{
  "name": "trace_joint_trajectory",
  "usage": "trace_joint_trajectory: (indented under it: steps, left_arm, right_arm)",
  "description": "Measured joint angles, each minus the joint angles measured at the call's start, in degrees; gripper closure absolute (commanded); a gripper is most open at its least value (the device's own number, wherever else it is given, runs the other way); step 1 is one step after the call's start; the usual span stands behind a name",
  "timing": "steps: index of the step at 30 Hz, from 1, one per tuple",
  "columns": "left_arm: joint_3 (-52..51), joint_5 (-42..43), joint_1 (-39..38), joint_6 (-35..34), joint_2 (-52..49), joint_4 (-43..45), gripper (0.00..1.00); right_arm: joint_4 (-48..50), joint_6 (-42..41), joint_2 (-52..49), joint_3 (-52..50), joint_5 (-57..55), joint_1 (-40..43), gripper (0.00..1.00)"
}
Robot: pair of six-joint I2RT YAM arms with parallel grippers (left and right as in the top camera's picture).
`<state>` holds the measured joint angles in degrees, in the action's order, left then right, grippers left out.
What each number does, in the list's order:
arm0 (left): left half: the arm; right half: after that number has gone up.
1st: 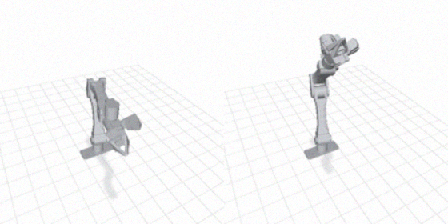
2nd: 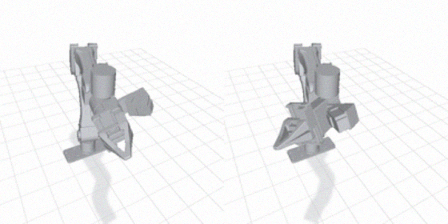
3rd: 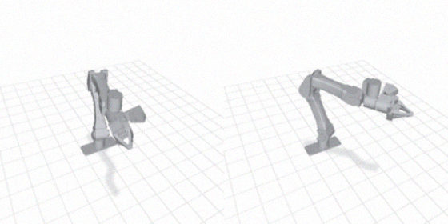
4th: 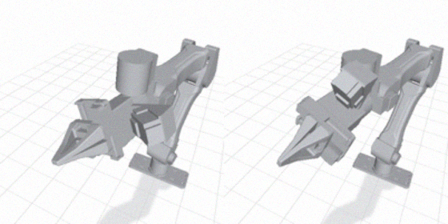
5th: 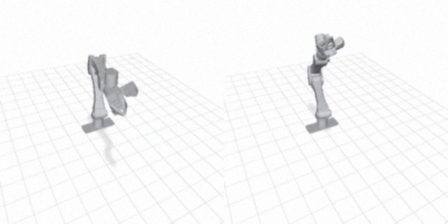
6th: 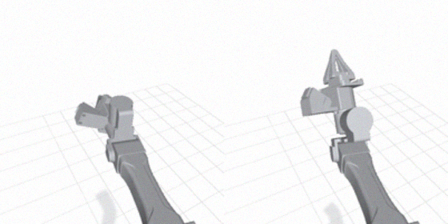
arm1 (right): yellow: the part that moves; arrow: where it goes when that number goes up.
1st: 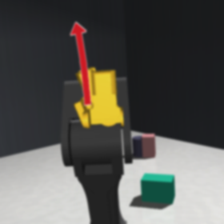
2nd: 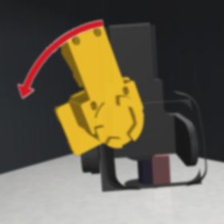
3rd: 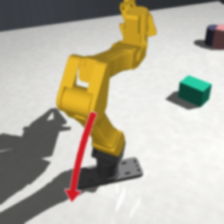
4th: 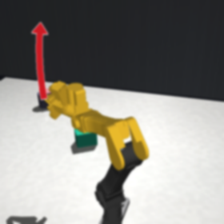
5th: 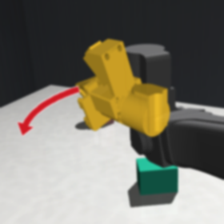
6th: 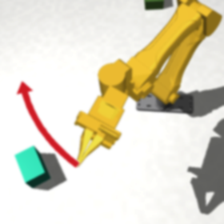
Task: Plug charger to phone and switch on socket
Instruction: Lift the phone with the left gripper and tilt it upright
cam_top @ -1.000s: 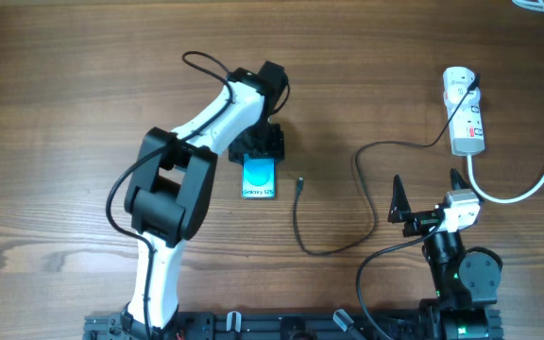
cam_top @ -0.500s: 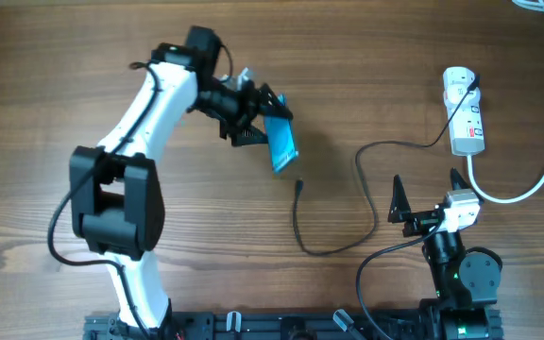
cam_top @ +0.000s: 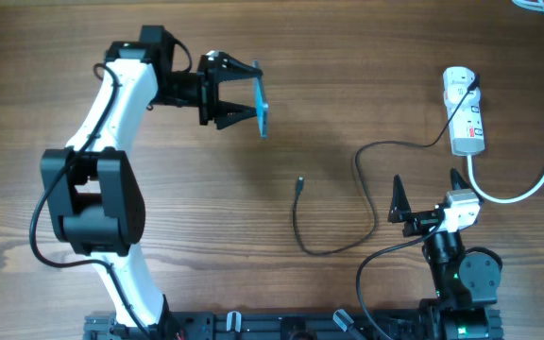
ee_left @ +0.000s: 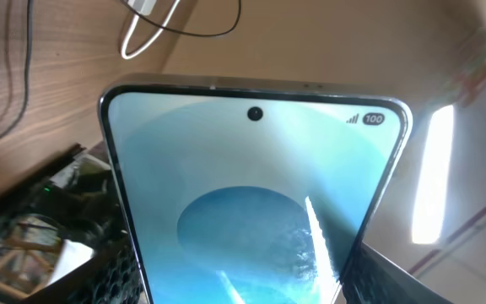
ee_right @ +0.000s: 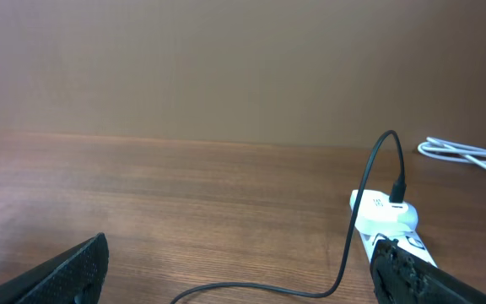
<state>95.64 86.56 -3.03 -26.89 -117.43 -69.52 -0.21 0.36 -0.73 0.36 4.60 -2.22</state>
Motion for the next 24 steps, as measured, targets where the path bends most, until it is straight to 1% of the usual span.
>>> trace_joint_trajectory:
  steps: [7,24]
  left_arm:
    - [-0.02,0.57,1.55,-1.31,0.0,-3.96,0.29]
    - [0.0,0.57,1.55,-1.75,0.0,-5.75,0.3]
  right_arm:
    - [0.0,0.0,0.0,0.0,0.02,0.0,0.0]
    - [0.0,0.0,0.0,0.0,0.02,0.0,0.0]
